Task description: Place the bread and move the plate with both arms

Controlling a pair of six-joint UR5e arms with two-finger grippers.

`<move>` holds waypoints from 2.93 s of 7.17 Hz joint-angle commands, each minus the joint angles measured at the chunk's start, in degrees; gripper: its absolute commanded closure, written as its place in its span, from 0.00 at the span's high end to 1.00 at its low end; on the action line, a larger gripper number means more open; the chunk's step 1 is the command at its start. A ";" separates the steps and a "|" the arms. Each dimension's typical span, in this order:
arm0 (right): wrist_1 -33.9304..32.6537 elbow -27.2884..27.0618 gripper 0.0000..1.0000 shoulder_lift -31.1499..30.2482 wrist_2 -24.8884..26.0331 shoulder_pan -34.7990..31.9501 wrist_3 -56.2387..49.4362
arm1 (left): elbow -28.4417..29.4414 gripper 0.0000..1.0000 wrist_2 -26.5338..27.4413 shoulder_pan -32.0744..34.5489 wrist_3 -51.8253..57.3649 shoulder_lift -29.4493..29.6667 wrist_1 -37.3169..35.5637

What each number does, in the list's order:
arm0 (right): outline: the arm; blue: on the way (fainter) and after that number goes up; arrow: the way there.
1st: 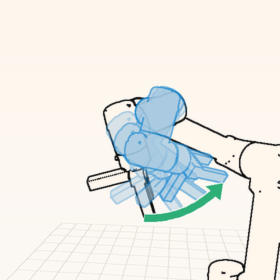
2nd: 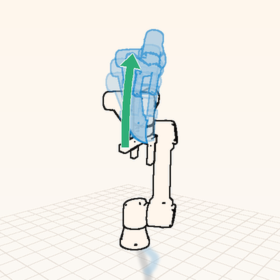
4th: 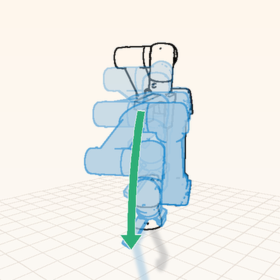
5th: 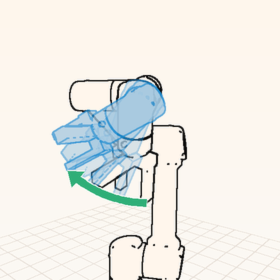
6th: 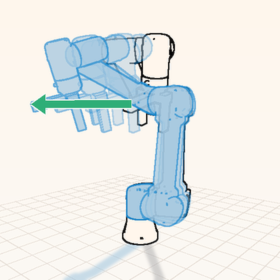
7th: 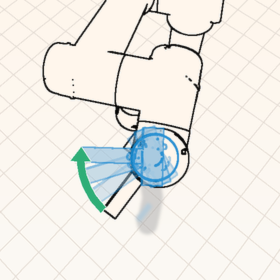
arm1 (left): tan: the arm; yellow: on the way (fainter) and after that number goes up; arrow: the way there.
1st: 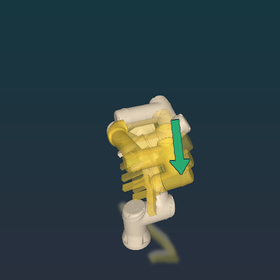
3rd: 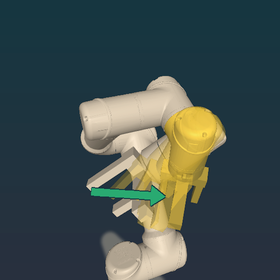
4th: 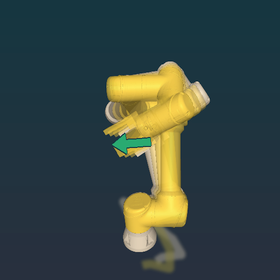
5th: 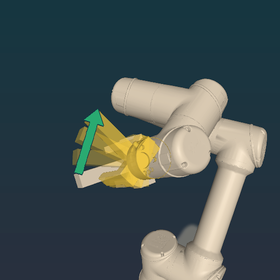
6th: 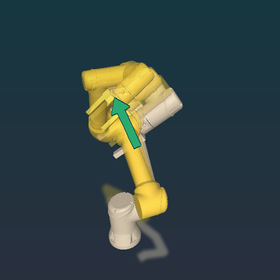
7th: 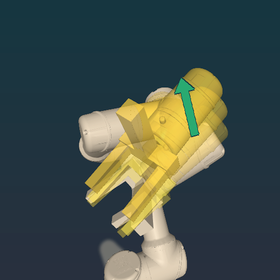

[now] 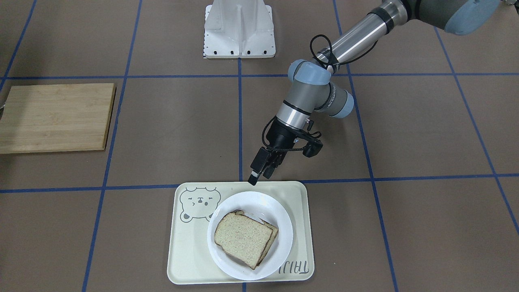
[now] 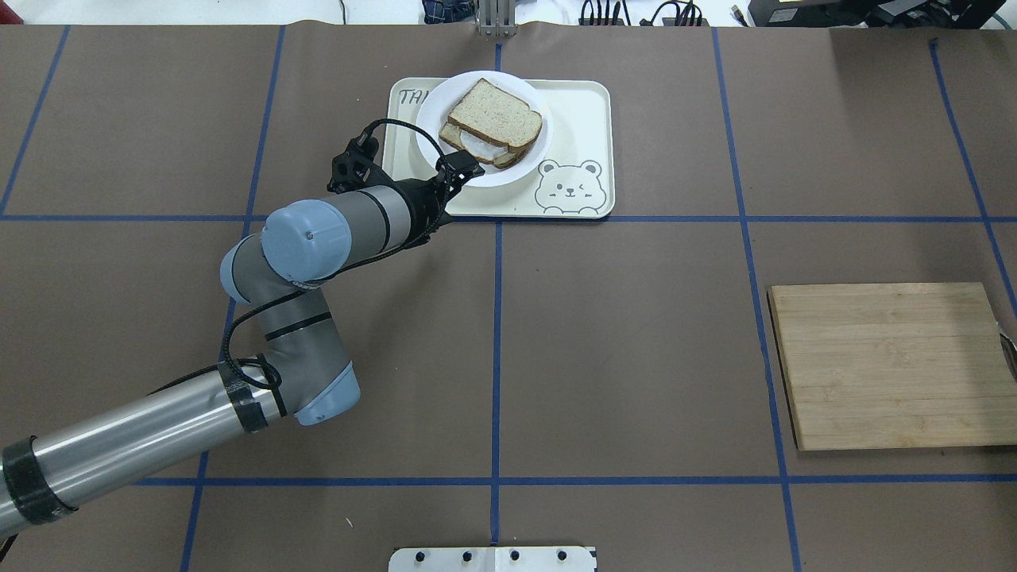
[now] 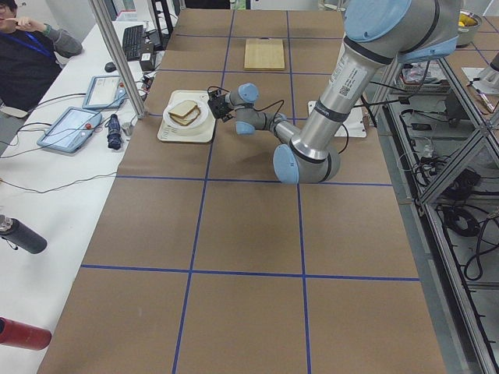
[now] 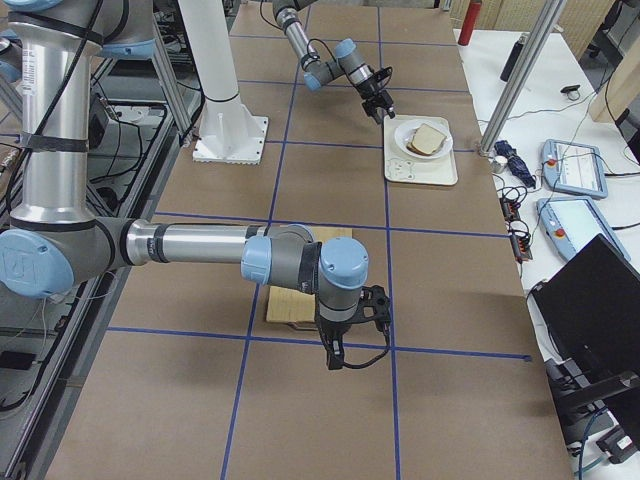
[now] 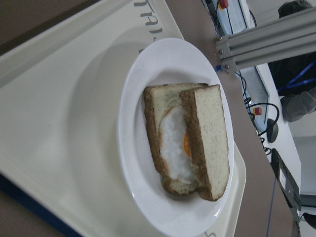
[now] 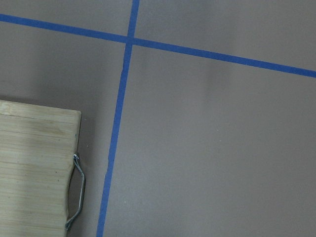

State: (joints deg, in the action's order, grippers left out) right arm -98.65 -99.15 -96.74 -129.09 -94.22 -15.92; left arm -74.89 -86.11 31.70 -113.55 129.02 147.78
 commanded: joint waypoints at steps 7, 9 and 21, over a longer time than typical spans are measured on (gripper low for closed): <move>-0.06 0.09 1.00 -0.11 -0.02 0.00 0.02 | -39.61 0.98 -19.18 15.64 65.68 -22.80 -43.49; 0.03 0.09 1.00 -0.02 -0.02 0.00 0.02 | -37.71 0.98 -21.47 28.09 98.70 -26.53 -58.75; -0.05 0.45 1.00 0.68 -0.02 0.18 0.02 | -26.70 0.98 -45.29 56.37 113.64 -42.63 -61.04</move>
State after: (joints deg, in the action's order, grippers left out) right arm -98.63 -98.69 -96.38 -129.10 -94.11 -15.93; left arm -100.70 -130.74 88.20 0.08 86.67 86.16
